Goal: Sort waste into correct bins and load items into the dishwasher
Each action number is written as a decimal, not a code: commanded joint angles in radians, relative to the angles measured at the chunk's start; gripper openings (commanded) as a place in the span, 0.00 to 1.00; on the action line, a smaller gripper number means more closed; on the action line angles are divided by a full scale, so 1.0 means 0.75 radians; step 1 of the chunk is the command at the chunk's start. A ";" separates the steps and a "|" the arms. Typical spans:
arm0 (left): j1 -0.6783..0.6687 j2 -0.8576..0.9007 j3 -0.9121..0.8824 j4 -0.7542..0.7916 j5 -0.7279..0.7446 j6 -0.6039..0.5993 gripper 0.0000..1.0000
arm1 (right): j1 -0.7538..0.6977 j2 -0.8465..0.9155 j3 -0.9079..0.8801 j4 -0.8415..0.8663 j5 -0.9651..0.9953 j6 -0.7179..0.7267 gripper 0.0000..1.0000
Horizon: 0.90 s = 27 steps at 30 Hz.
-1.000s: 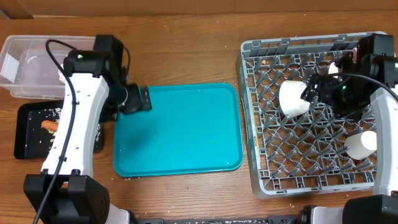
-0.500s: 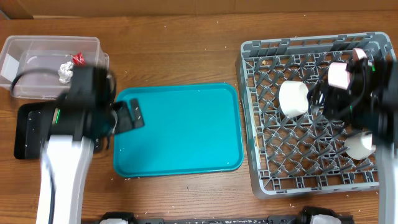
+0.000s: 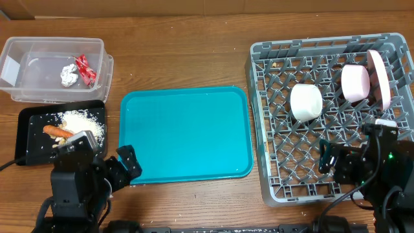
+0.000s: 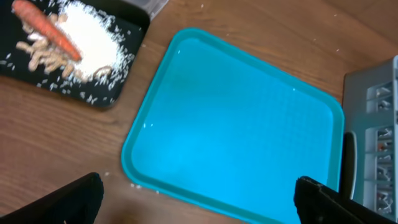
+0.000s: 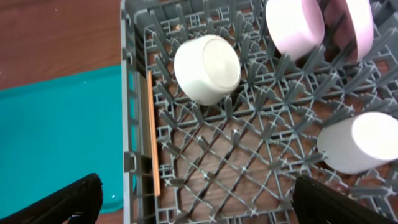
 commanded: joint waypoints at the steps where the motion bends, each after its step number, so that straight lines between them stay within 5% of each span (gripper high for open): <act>1: 0.004 -0.002 -0.014 -0.016 -0.021 -0.030 1.00 | 0.006 -0.001 -0.013 0.003 0.013 -0.009 1.00; 19: 0.004 -0.002 -0.014 -0.015 -0.021 -0.030 1.00 | 0.009 -0.005 -0.014 0.026 0.028 -0.010 1.00; 27: 0.004 -0.002 -0.014 -0.016 -0.021 -0.030 1.00 | 0.119 -0.145 -0.160 0.424 0.030 -0.122 1.00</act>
